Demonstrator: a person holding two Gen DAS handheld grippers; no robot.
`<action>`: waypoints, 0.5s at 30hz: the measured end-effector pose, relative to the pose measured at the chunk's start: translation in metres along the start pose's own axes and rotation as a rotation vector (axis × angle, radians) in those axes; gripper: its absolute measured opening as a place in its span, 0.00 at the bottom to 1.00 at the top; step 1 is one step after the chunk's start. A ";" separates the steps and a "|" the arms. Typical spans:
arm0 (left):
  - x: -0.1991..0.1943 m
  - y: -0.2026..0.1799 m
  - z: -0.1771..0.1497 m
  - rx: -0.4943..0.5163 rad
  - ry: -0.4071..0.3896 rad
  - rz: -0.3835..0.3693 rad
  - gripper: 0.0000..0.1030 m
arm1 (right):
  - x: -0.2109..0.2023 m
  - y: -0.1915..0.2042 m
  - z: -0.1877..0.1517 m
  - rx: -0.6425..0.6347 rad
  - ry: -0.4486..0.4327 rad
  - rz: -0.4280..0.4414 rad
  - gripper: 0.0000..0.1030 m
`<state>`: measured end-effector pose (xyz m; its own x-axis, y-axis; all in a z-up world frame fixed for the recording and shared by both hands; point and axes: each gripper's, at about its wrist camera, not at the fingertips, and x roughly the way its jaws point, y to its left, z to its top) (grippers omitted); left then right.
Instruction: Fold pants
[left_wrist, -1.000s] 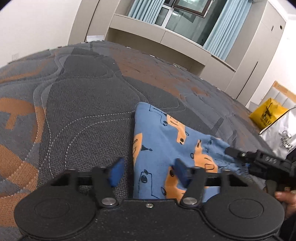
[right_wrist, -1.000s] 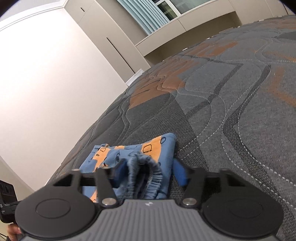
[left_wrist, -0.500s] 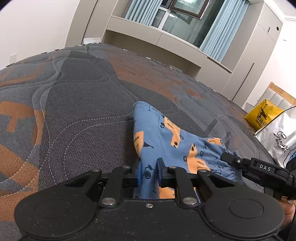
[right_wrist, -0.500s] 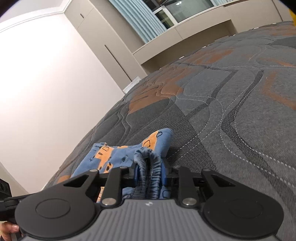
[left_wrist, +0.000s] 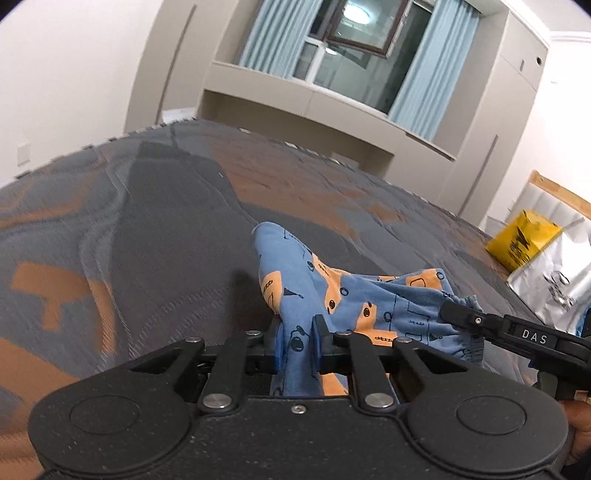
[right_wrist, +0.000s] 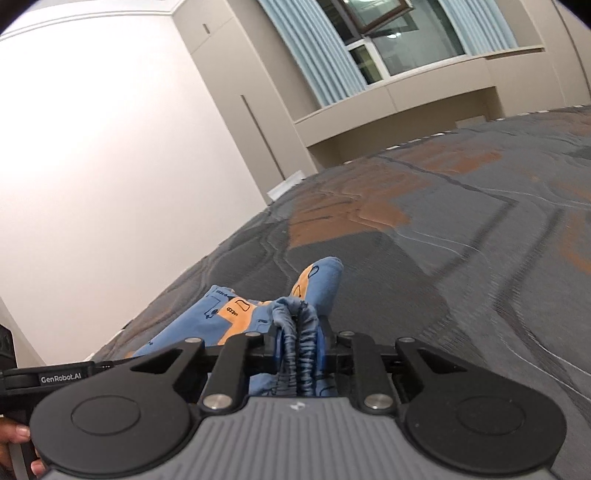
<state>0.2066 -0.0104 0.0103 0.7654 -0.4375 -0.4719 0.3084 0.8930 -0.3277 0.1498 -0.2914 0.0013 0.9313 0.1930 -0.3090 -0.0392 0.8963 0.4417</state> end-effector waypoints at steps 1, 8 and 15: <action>-0.001 0.005 0.005 -0.002 -0.012 0.012 0.16 | 0.008 0.004 0.004 -0.004 -0.002 0.011 0.19; 0.002 0.040 0.037 -0.009 -0.065 0.083 0.16 | 0.063 0.030 0.032 -0.007 -0.022 0.081 0.18; 0.022 0.076 0.065 -0.045 -0.094 0.125 0.16 | 0.121 0.046 0.050 -0.022 -0.023 0.110 0.18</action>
<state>0.2839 0.0546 0.0280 0.8465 -0.3099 -0.4328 0.1836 0.9332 -0.3089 0.2792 -0.2469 0.0265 0.9289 0.2819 -0.2402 -0.1497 0.8790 0.4528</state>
